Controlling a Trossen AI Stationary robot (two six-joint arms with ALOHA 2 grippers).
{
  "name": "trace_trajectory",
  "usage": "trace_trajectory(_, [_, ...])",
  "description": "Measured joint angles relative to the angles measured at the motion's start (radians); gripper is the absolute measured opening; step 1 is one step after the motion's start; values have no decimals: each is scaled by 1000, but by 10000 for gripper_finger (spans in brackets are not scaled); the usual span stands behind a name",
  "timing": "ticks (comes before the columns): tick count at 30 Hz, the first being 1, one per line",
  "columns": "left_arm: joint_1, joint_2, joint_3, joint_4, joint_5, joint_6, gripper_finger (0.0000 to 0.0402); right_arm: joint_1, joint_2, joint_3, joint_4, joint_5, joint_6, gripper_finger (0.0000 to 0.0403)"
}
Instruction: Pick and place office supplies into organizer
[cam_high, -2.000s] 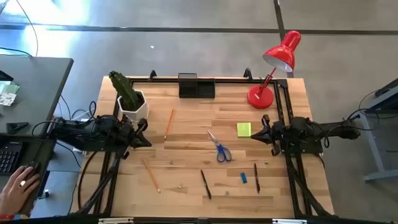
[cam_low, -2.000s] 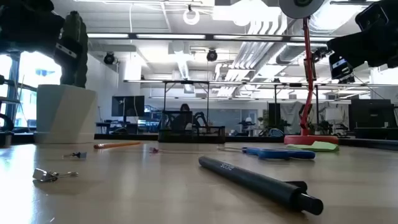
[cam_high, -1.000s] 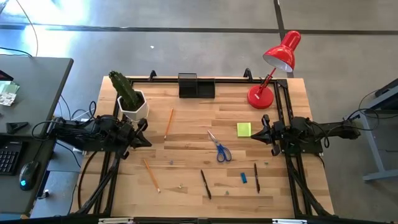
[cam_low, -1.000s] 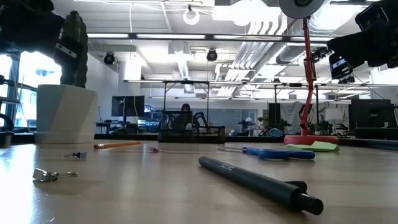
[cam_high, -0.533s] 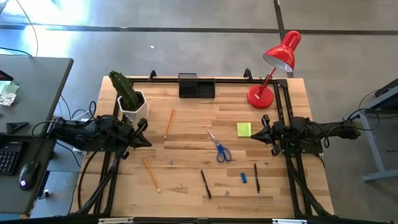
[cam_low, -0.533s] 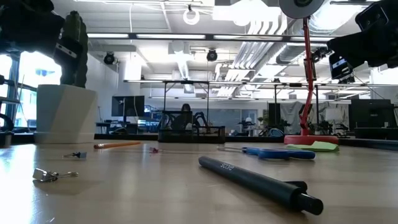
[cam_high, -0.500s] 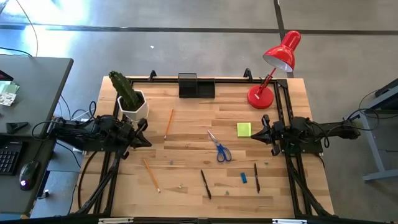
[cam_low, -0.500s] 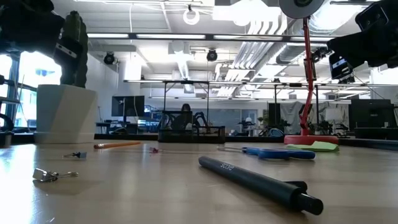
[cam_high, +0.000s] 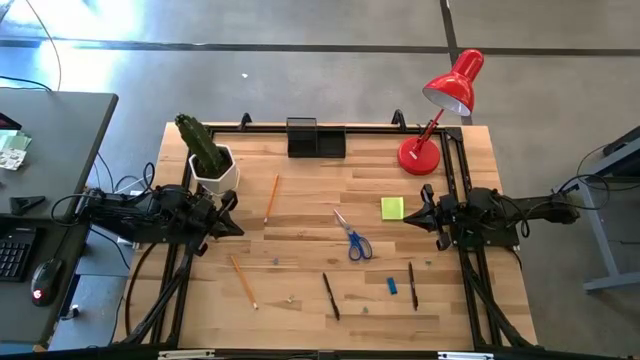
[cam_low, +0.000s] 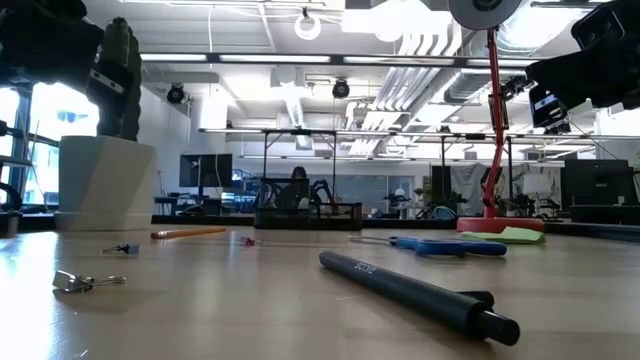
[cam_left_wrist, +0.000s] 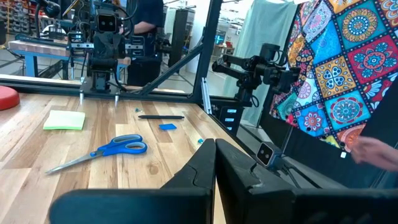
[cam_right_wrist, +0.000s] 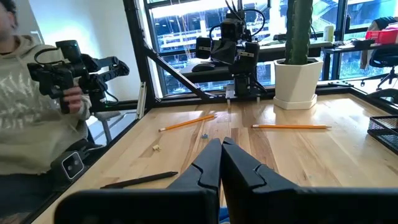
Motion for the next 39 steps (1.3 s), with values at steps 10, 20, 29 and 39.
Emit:
trace_trajectory(10, [0, 0, 0, 4, -71, 32, 1, 0, 0, 0, 0, 0, 1, 0])
trace_trajectory(20, [0, 0, 0, 20, -327, 72, 1, 0, 0, 0, 0, 0, 2, 0])
trace_trajectory(29, [0, 0, 0, 4, -427, 34, 1, 0, 0, 0, -1, 4, -60, 0])
trace_trajectory(39, [0, 0, 0, 79, -333, 34, 1, 0, 0, 0, 4, 131, -272, 0])
